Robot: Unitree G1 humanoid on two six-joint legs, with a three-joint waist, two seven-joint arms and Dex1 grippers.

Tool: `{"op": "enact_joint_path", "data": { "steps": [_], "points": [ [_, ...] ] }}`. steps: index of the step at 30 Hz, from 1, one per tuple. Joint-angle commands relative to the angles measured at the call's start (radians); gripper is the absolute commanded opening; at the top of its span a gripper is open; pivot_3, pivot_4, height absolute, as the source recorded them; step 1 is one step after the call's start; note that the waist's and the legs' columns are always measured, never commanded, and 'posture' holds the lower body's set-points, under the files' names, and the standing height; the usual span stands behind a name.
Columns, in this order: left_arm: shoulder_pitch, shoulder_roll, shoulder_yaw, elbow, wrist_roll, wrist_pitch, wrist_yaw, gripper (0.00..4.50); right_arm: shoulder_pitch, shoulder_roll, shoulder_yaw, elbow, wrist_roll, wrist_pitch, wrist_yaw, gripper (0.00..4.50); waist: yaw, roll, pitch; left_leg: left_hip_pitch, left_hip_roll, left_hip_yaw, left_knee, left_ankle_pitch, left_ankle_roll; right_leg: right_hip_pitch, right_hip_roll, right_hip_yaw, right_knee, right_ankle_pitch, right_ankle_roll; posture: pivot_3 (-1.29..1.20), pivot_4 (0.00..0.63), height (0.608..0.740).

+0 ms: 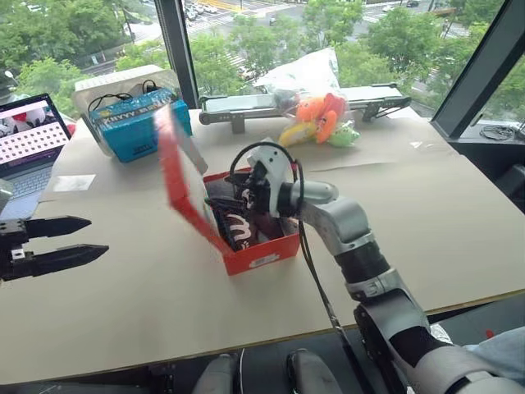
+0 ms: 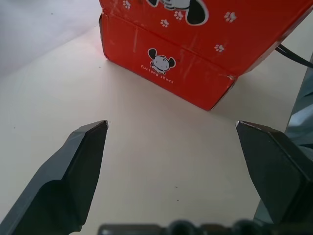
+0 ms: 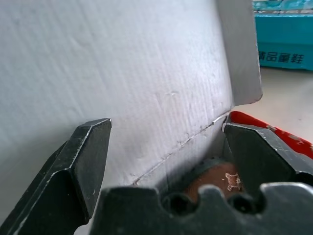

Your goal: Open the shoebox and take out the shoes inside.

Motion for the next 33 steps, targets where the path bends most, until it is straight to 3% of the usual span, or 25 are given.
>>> {"op": "enact_joint_path", "data": {
  "steps": [1,9,18,22,29,33],
  "points": [
    [-0.063,0.056,0.026,0.018,-0.051,0.024,-0.027,4.50,-0.027,0.011,-0.002,-0.023,-0.015,-0.025,-0.002,4.40,0.002,0.000,0.000,0.000,0.000,0.000,0.000,0.000,0.000,-0.001,0.000,0.000,0.000,0.000,0.000,0.00,0.150,0.740],
    [-0.106,0.011,-0.114,0.036,-0.029,-0.063,-0.007,4.50,0.029,-0.030,-0.025,-0.171,0.000,0.060,-0.017,4.40,0.002,0.000,0.000,0.000,0.000,0.000,-0.001,0.000,-0.001,0.000,0.000,0.001,0.001,0.001,-0.002,0.00,0.150,0.740],
    [-0.258,-0.192,-0.398,0.025,0.047,-0.229,0.131,4.50,0.141,-0.189,-0.149,-0.351,0.032,0.198,-0.076,4.40,0.030,0.000,0.000,-0.002,-0.001,0.000,-0.001,0.000,-0.001,0.000,-0.002,0.000,0.001,0.001,-0.002,0.00,0.150,0.740],
    [-0.345,-0.245,-0.492,0.056,0.074,-0.264,0.147,4.50,0.137,-0.226,-0.139,-0.362,0.009,0.328,-0.137,4.40,0.030,-0.001,0.000,-0.003,0.000,0.001,0.001,0.000,0.000,0.000,-0.002,0.000,0.001,0.001,-0.001,0.00,0.150,0.740],
    [-0.471,-0.330,-0.604,0.125,0.156,-0.367,0.198,4.50,0.095,-0.112,-0.132,-0.383,0.029,0.521,-0.272,4.40,0.019,-0.001,0.000,-0.003,0.001,0.002,0.001,0.005,0.006,0.000,0.001,0.002,0.001,0.002,-0.002,0.00,0.150,0.740],
    [-0.461,-0.398,-0.625,0.122,0.190,-0.422,0.240,4.50,0.091,-0.076,-0.128,-0.383,0.012,0.550,-0.330,4.40,0.023,-0.001,0.000,-0.003,0.000,0.002,0.001,0.005,0.006,0.000,0.000,0.002,0.002,0.002,-0.001,0.00,0.150,0.740]
  ]
}}
